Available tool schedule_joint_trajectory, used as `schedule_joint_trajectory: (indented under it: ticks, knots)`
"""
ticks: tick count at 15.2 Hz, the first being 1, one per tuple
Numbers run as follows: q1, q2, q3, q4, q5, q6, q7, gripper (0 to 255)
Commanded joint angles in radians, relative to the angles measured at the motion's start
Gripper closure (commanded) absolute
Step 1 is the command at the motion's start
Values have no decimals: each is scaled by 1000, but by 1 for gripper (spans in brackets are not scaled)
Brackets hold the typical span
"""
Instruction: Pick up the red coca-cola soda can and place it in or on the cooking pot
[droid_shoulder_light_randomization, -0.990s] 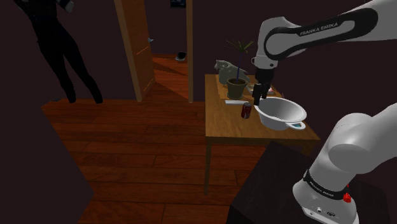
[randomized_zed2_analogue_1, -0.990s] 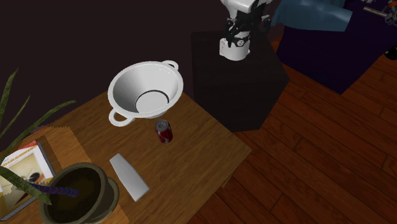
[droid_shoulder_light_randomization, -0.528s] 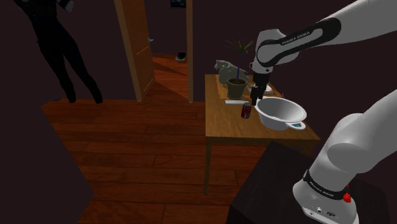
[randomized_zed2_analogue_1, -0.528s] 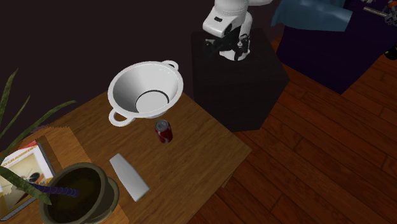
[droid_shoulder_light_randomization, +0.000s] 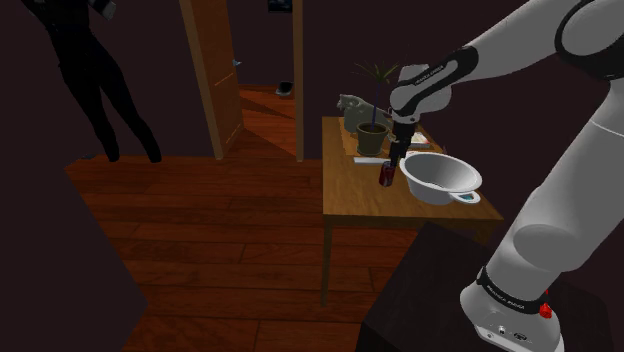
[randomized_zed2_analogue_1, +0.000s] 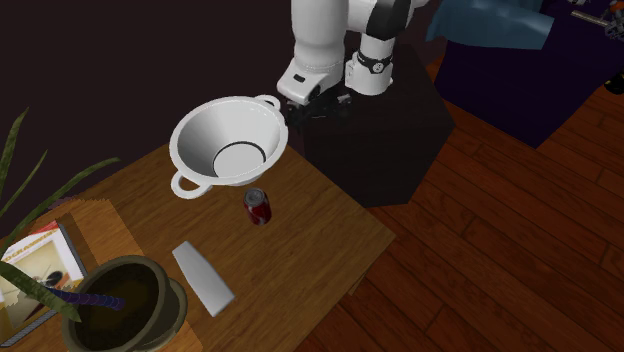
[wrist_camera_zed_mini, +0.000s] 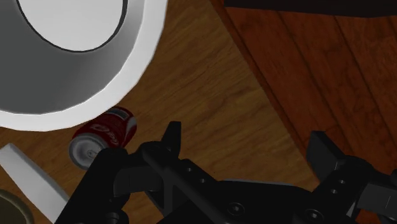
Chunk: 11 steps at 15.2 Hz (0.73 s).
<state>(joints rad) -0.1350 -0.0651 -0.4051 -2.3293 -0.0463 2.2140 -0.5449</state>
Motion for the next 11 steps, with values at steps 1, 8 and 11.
schedule_joint_trajectory:
  ticks: [1,8,11]
  knots:
    - [-11,73,-19,44,34,30,-59,0]
    - [-86,351,-23,252,193,92,-251,0]
    - [-137,468,-4,362,251,96,-316,0]
